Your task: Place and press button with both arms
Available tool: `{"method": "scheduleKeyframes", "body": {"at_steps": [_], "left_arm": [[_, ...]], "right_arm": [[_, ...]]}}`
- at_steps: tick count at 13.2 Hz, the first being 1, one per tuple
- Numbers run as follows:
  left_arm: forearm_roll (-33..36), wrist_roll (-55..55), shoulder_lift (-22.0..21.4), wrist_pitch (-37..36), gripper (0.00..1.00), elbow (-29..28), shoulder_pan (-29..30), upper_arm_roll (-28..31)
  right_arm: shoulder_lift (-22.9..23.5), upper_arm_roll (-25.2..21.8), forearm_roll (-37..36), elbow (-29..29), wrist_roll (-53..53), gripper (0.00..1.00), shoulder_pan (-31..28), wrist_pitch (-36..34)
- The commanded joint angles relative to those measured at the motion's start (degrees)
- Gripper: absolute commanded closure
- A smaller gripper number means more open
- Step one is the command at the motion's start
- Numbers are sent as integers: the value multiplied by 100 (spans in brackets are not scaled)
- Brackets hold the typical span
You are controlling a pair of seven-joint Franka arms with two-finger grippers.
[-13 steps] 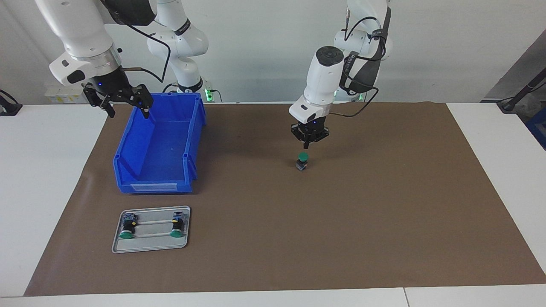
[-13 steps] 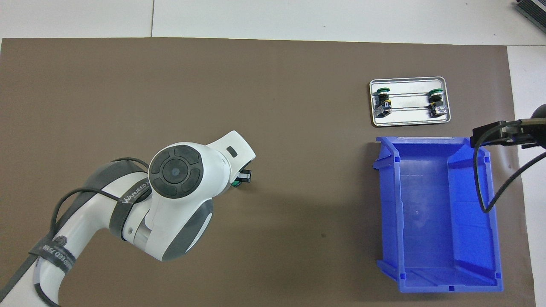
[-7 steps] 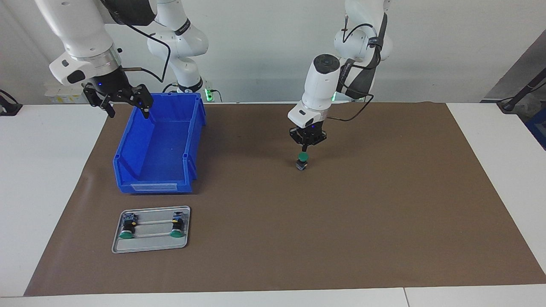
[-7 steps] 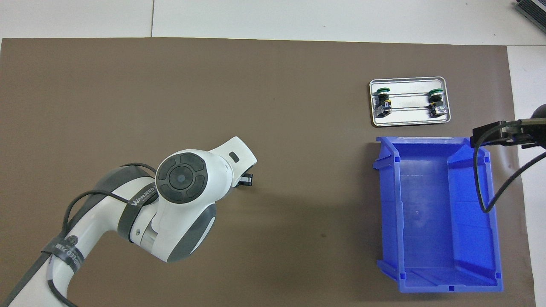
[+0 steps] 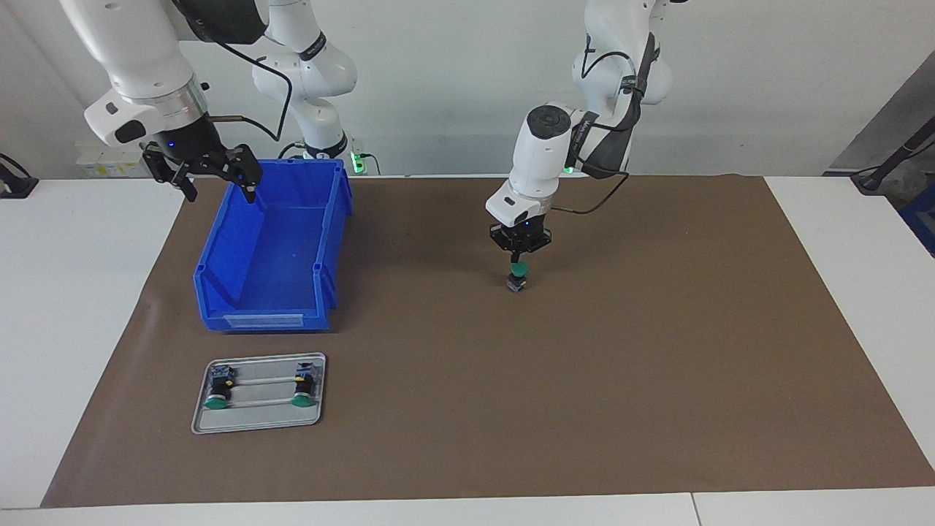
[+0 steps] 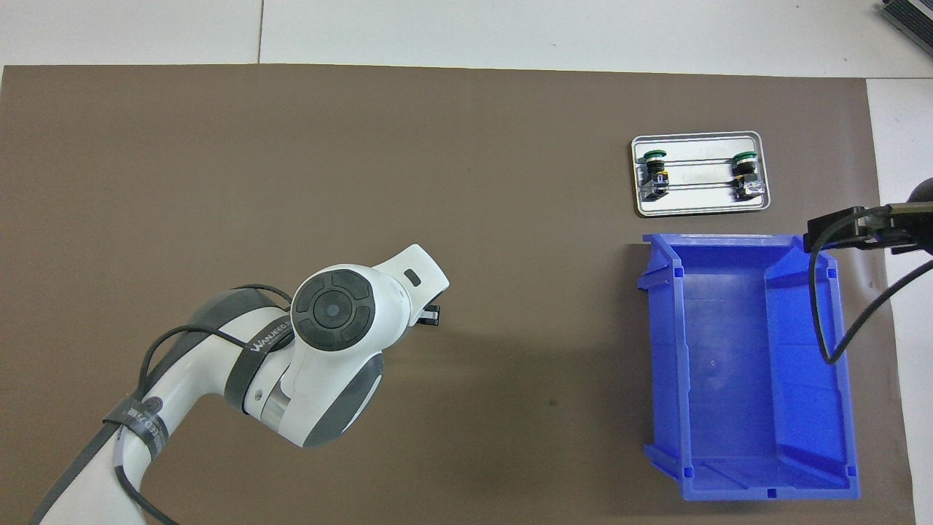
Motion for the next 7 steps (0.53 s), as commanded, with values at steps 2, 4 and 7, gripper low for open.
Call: {"method": "scheduleKeyframes", "body": {"at_steps": [2, 4, 7], "left_arm": [[133, -136, -59, 305, 100, -363, -84, 70], [133, -136, 1, 471, 100, -451, -84, 70], [133, -136, 160, 726, 100, -521, -128, 70]], "right_arm": [[-25, 61, -19, 9, 56, 0, -52, -39], [-25, 61, -19, 9, 56, 0, -52, -39], [-25, 61, -19, 9, 56, 0, -52, -39]]}}
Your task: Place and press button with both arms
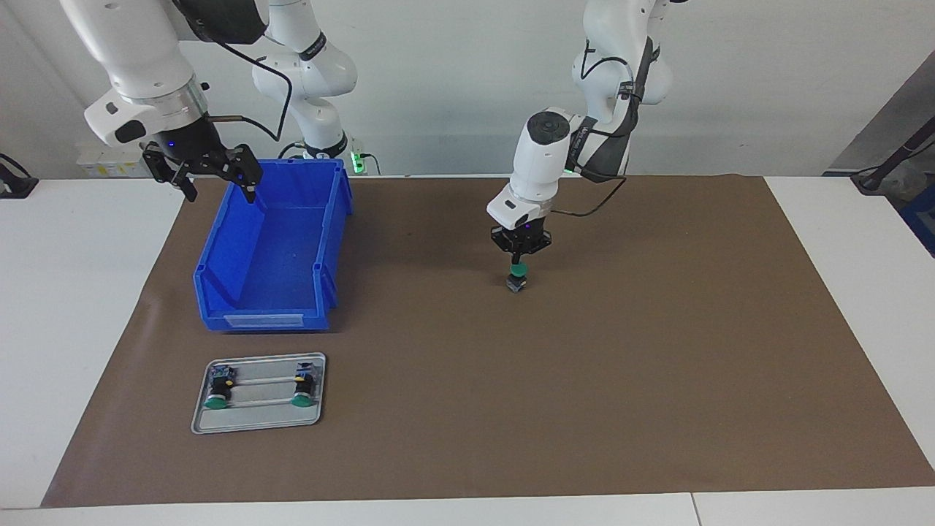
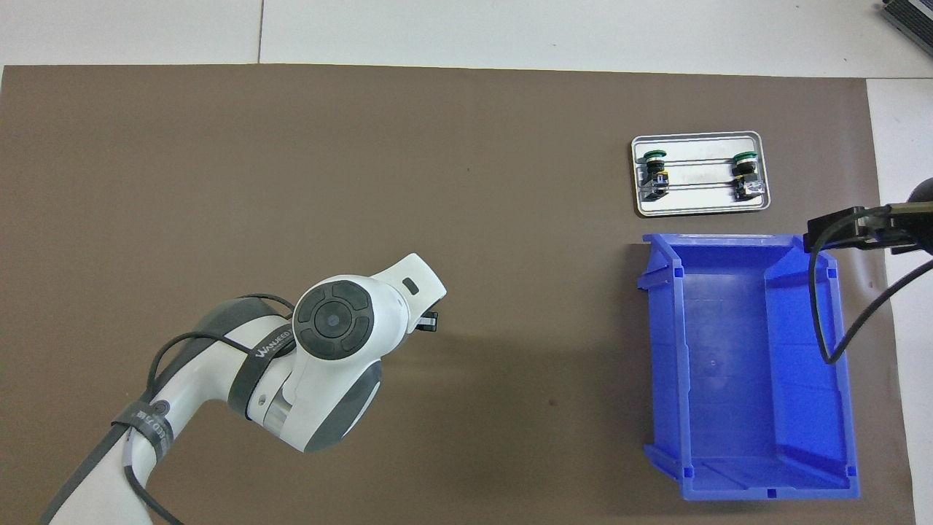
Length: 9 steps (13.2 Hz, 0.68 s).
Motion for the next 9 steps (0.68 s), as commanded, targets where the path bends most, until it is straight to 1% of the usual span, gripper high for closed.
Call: {"method": "scheduleKeyframes", "body": {"at_steps": [1, 2, 6, 8, 9], "left_arm": [[133, -129, 242, 588, 100, -285, -109, 73], [133, -129, 321, 677, 100, -294, -118, 73], [133, -112, 366, 547, 100, -102, -91, 82], [133, -94, 348, 302, 100, 39, -83, 82], [133, -85, 322, 48, 100, 196, -83, 82]], "right_arm": [[-25, 61, -19, 9, 56, 0, -52, -39], [-25, 61, -19, 9, 56, 0, -52, -39], [-25, 61, -19, 9, 56, 0, -52, -39], [-25, 61, -19, 9, 56, 0, -52, -39], [-25, 61, -19, 9, 56, 0, -52, -39]]}}
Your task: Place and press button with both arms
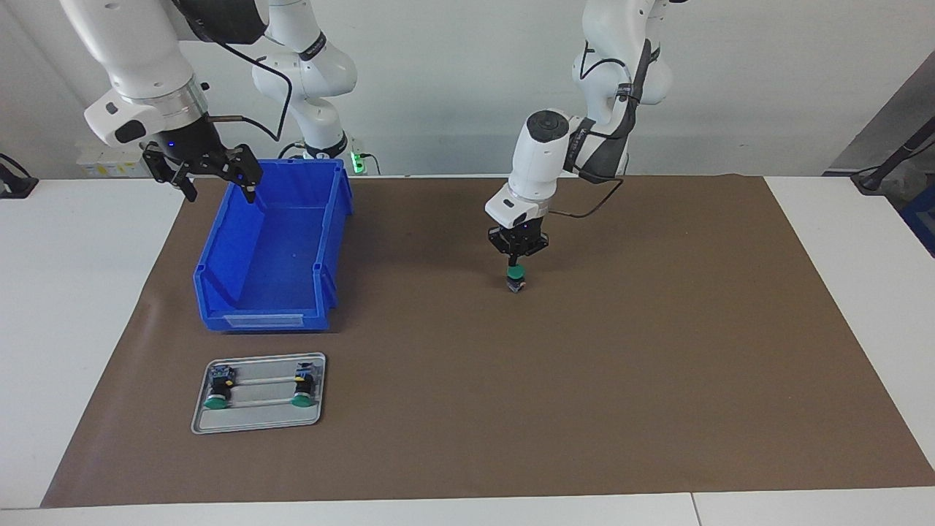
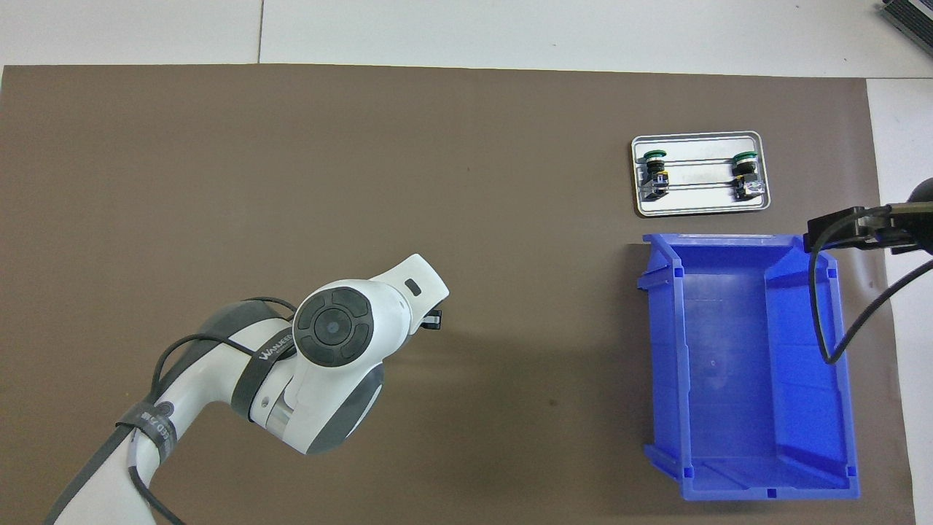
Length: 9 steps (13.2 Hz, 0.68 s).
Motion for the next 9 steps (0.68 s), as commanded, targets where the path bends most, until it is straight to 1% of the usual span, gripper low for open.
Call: {"method": "scheduleKeyframes", "body": {"at_steps": [1, 5, 9], "left_arm": [[133, -59, 295, -477, 100, 387, -60, 98], [133, 38, 189, -1558, 100, 1108, 19, 115], [133, 651, 180, -2701, 100, 2013, 589, 142]], "right_arm": [[-25, 61, -19, 9, 56, 0, -52, -39], [-25, 61, -19, 9, 56, 0, -52, -39], [-25, 61, -19, 9, 56, 0, -52, -39]]}}
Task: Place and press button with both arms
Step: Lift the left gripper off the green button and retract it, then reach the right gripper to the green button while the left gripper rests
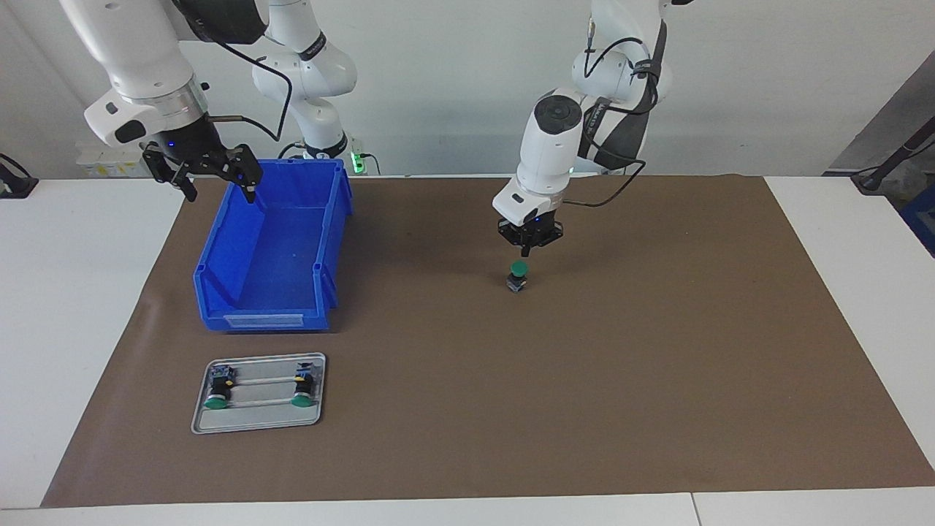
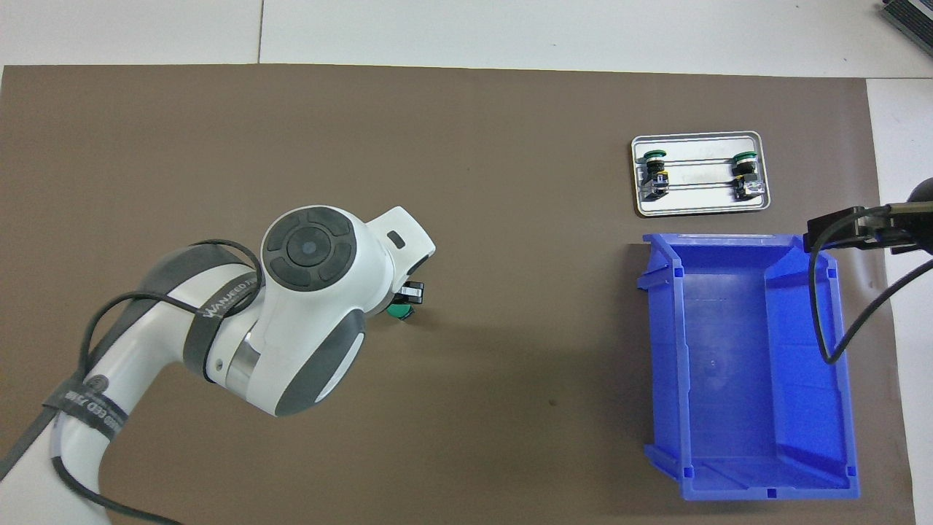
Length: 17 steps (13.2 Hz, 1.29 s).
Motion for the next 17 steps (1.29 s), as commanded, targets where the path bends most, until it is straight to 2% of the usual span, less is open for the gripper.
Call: {"method": "scheduleKeyframes", "body": {"at_steps": [1, 6, 9, 11, 14, 16, 17], "left_arm": [[104, 643, 98, -695, 100, 605, 541, -10], [113, 1953, -16, -1083, 100, 686, 1640, 7], [113, 2332, -157, -1285, 100, 790, 2159, 7], [113, 2359, -175, -1836, 100, 1245, 2327, 25], [96, 2342, -104, -2927, 98, 2230, 2372, 25], [104, 2333, -104, -3280, 63, 2486, 2381, 25], [96, 2333, -113, -3263, 30, 2540, 2372, 25]], "right_arm": [[-25, 61, -19, 9, 56, 0, -52, -39], [-25, 114, -19, 9, 56, 0, 17, -39], [-25, 123, 7, 36, 73, 0, 44, 31], [1, 62, 575, 88, 91, 0, -200, -29], [54, 96, 562, 89, 126, 0, -132, 58], [72, 105, 351, 54, 423, 0, 78, 233], [89, 105, 324, 45, 703, 0, 184, 312]]}}
